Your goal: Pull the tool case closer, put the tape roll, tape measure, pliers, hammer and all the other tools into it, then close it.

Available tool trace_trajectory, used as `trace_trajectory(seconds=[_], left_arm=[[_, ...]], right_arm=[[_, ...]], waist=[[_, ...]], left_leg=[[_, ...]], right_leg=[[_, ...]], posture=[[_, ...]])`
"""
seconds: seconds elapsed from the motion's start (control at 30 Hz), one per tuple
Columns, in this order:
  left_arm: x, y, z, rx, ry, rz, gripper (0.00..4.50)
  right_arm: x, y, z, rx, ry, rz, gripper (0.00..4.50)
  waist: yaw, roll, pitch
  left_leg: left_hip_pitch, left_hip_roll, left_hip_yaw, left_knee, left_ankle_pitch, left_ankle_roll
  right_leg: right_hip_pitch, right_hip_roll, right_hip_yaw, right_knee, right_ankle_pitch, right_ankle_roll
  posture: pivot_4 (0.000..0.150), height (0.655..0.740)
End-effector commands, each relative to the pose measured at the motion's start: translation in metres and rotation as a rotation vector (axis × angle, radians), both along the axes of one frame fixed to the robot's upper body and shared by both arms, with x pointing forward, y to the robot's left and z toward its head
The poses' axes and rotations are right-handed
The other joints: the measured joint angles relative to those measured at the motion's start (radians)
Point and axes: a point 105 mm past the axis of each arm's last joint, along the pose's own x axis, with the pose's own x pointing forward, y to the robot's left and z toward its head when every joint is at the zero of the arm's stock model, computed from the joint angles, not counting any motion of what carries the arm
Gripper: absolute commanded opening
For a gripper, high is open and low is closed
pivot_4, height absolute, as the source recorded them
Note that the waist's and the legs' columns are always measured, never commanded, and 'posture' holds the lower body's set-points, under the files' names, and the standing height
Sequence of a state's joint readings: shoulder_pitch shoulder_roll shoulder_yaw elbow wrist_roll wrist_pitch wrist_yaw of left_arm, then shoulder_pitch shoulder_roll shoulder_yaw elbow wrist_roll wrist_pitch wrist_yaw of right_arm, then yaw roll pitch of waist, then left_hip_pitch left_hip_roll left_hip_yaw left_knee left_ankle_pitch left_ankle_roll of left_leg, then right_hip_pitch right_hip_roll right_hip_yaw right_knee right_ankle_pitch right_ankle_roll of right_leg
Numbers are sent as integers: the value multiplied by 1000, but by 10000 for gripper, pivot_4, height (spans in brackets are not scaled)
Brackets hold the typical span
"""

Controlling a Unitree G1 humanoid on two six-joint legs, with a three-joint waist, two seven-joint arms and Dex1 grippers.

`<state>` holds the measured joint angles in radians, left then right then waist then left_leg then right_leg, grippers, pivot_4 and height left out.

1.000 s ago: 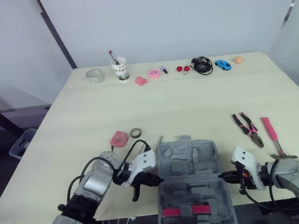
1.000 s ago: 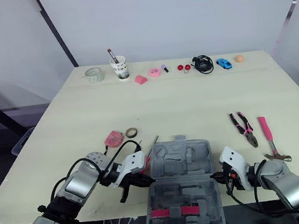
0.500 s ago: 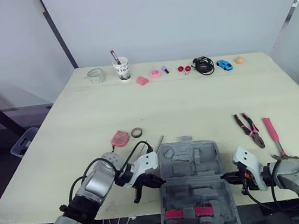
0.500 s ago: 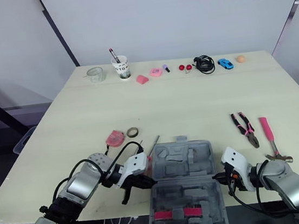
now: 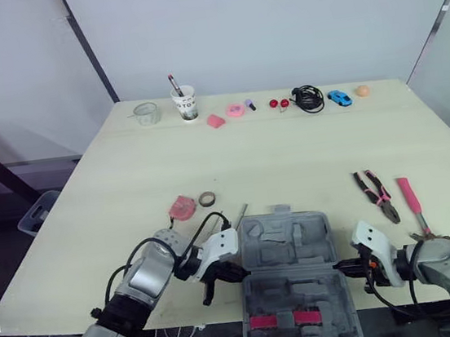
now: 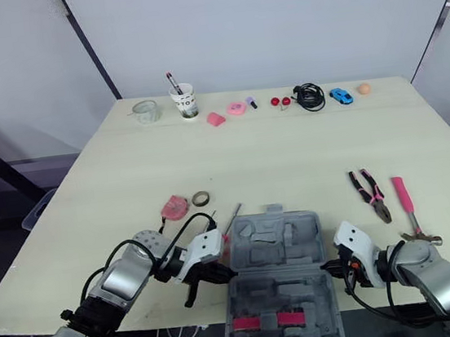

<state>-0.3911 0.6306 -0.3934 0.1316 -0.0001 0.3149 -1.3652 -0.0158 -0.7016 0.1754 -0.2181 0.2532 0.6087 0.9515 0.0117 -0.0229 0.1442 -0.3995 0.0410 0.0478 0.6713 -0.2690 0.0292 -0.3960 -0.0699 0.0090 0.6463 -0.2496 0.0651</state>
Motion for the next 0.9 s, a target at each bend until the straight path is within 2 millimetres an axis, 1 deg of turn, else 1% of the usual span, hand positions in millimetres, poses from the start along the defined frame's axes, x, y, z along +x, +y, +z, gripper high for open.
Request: trace_trajectory(seconds=[0.03, 0.17, 0.37, 0.9], left_arm=[[2, -8, 4, -21, -25, -22, 608], [7, -7, 6, -21, -39, -9, 608], [8, -7, 6, -21, -42, -7, 608], [6, -6, 5, -12, -33, -14, 608]], right_arm=[[-1, 6, 5, 22, -19, 21, 0], [1, 7, 5, 24, -24, 20, 0], [0, 7, 4, 23, -22, 22, 0], [7, 8, 5, 16, -69, 22, 0]], waist=[[0, 0, 0], [0, 0, 0], [0, 0, 0], [-1, 0, 0]], left_leg=[[0, 0, 0, 0, 0, 0], [0, 0, 0, 0, 0, 0], [0, 0, 0, 0, 0, 0], [0, 0, 0, 0, 0, 0]], right_leg=[[0, 0, 0, 0, 0, 0], [0, 0, 0, 0, 0, 0], [0, 0, 0, 0, 0, 0], [0, 0, 0, 0, 0, 0]], posture=[[1500, 7400], [1500, 7400], [1500, 7400], [1500, 7400]])
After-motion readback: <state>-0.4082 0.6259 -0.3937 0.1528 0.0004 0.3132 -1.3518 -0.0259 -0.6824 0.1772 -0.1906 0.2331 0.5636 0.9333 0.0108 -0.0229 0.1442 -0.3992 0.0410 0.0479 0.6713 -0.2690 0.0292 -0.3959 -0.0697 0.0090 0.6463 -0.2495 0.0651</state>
